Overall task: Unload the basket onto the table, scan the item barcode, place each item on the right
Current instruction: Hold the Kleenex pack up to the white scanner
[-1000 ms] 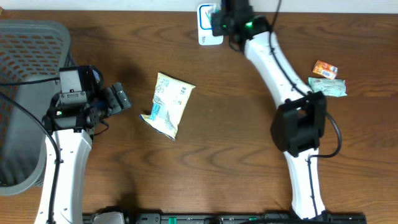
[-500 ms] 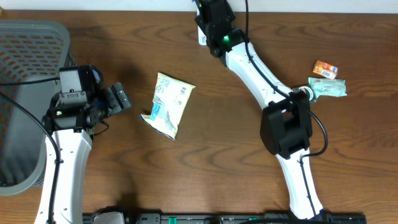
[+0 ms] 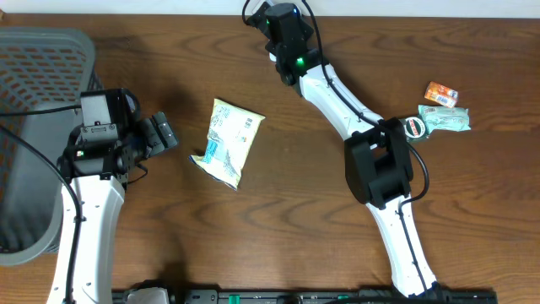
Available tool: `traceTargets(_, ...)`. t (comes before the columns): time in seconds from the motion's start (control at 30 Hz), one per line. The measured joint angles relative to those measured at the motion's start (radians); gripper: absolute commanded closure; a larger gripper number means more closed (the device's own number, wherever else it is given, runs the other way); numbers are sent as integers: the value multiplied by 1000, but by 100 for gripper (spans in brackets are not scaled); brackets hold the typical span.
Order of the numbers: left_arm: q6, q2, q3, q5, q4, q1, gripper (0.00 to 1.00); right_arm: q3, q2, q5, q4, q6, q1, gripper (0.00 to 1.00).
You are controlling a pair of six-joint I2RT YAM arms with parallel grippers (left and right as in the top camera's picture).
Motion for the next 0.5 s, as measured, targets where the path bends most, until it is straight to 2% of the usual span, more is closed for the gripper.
traceTargets(0.5,0,0,0,0,0,0,2,0,0,39,-3,-14,-2,99)
